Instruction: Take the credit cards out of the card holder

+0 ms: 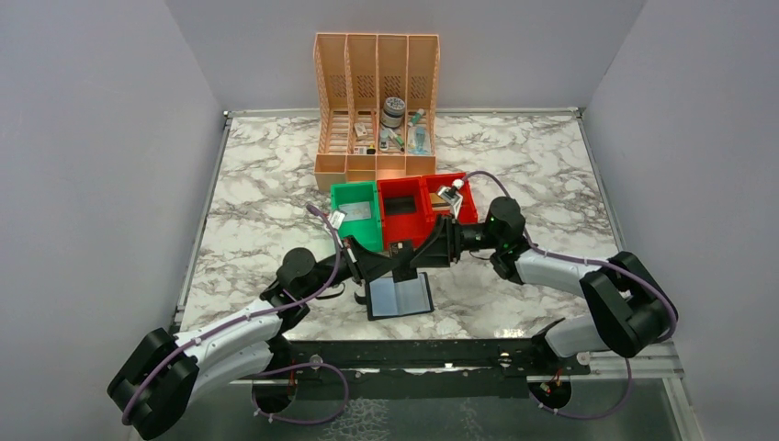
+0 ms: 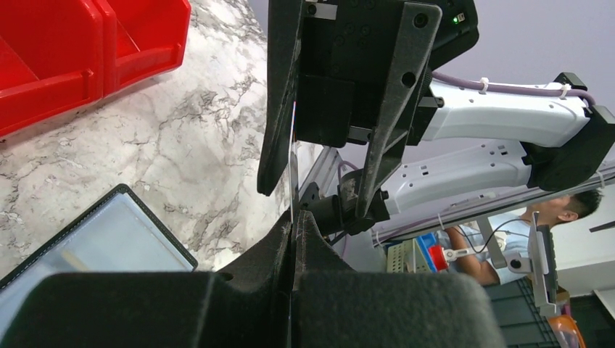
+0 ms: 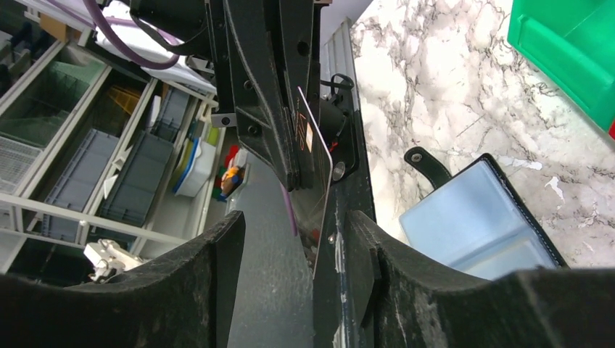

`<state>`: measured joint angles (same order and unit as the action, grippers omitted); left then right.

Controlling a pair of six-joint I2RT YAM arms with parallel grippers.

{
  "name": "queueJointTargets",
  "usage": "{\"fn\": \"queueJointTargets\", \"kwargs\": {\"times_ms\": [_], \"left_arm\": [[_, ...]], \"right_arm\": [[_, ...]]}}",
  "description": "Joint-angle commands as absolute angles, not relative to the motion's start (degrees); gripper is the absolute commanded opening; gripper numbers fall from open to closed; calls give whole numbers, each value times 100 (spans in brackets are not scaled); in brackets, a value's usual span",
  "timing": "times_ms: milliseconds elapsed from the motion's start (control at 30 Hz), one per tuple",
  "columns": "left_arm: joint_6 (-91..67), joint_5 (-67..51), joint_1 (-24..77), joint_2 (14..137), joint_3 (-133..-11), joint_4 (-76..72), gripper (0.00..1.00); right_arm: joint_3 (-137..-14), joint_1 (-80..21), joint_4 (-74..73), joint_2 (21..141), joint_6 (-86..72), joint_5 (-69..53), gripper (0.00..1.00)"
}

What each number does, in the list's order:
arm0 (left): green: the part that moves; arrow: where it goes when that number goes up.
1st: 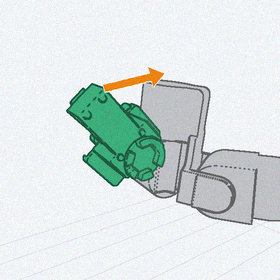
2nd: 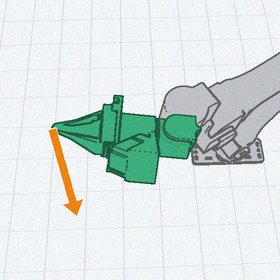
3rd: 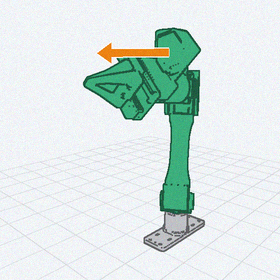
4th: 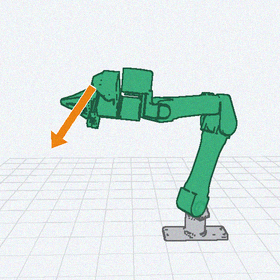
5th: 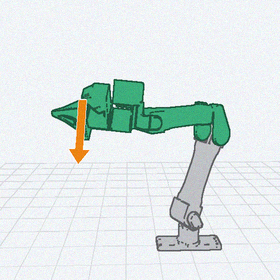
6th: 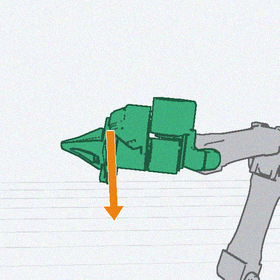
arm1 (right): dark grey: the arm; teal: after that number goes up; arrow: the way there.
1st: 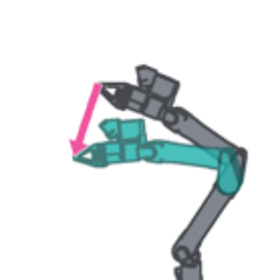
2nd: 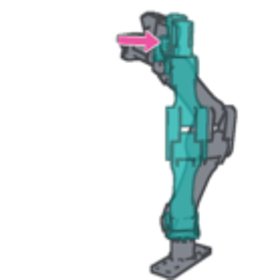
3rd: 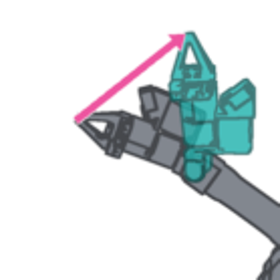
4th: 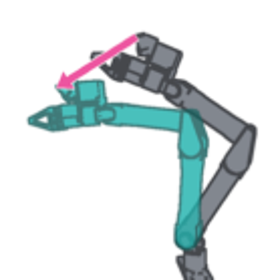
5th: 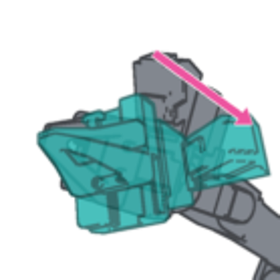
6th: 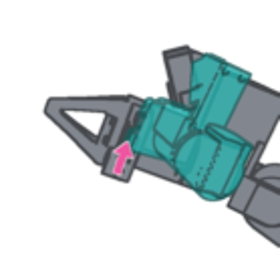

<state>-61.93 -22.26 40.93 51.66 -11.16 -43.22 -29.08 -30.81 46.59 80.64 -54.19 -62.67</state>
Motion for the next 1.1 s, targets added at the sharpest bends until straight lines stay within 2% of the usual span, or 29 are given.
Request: {"fn": "queueJointTargets", "kwargs": {"times_ms": [0, 233, 500, 600, 767, 833, 967, 1067], "left_arm": [[-6156, -2159, 4060, 5184, -1236, -4614, 0], [-6292, -2060, 4061, 5136, -1294, -4616, 0], [-6221, -2332, 4059, 5438, -1443, -4847, 0], [-6069, -2352, 4061, 5390, -1401, -4864, 0], [-5831, -2528, 4061, 5383, -1312, -5241, 0], [-5838, -2678, 4061, 5384, -1339, -5263, 0], [-5817, -2622, 4060, 5525, -1227, -5260, 0], [-5836, -2661, 4061, 5709, -1218, -5256, 12]], "right_arm": [[-3140, -3120, 4751, 8107, -5399, -6449, 52], [-3234, -3120, 3993, 7807, -5192, -6187, 48], [-3117, -3120, 4320, 7704, -5380, -6264, 32], [-2964, -3118, 4260, 7643, -5296, -6204, 31], [-2945, -3120, 4435, 7860, -5445, -6485, 13], [-2906, -3116, 4473, 7756, -5422, -6446, 2], [-3038, -3120, 3651, 7511, -4865, -6174, 1], [-3114, -3111, 3257, 7429, -4596, -5929, 1]]}}
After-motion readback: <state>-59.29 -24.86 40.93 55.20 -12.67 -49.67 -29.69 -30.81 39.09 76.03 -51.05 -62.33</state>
